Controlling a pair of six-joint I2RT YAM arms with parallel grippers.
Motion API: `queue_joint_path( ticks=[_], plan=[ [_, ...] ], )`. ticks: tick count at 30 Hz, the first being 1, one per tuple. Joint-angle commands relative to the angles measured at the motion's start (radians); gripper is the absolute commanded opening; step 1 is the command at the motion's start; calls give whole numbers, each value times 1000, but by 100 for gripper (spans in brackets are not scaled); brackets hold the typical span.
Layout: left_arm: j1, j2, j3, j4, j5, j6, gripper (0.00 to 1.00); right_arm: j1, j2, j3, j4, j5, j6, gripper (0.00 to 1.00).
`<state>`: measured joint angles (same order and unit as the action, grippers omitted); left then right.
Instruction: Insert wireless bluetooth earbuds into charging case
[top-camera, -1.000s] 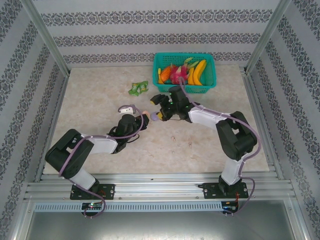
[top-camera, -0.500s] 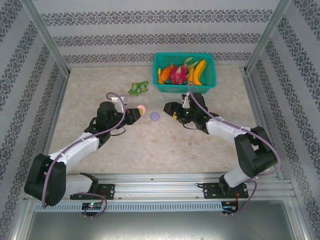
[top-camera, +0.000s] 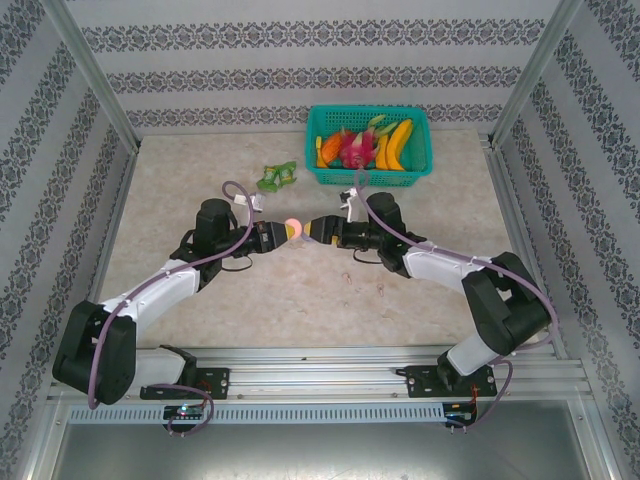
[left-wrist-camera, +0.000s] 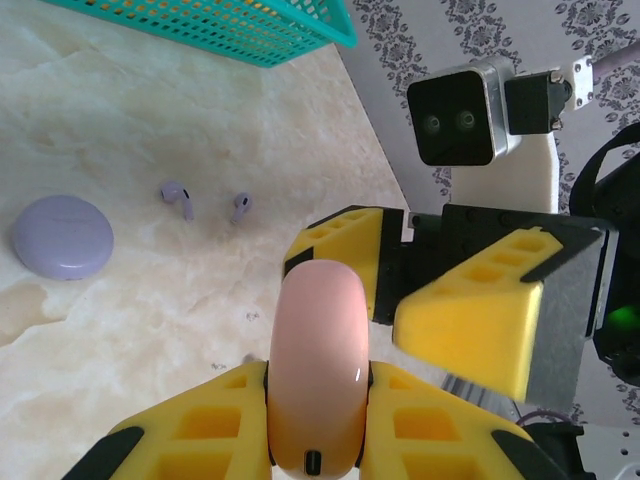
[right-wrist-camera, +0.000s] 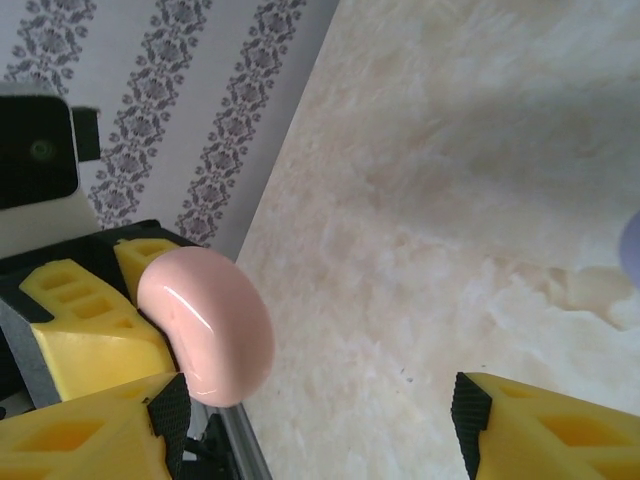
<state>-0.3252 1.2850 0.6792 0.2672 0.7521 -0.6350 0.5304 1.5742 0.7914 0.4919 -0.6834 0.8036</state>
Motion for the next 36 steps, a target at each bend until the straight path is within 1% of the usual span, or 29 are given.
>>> queue_joint_path(
  ticks=[1,10,18,26,31,36],
  plan=[
    [8,2,28,-16,29,17,0,20,19,34,56,-36,-32,71],
    [9,6,37,-20,43,22,0,34,48,58,49,-18,-29,68],
    [8,-21,46,-13,61,14,0,0,96,21,77,14,-2,62],
    [9,-47,50,-3,71,1,0,-26,138,-19,115,19,27,60],
    [9,-43,46,-1,67,2,0,-44,84,-51,117,4,40,60],
    [9,-26,33,35,74,-14,0,-59,7,-72,117,-43,40,60]
  ],
)
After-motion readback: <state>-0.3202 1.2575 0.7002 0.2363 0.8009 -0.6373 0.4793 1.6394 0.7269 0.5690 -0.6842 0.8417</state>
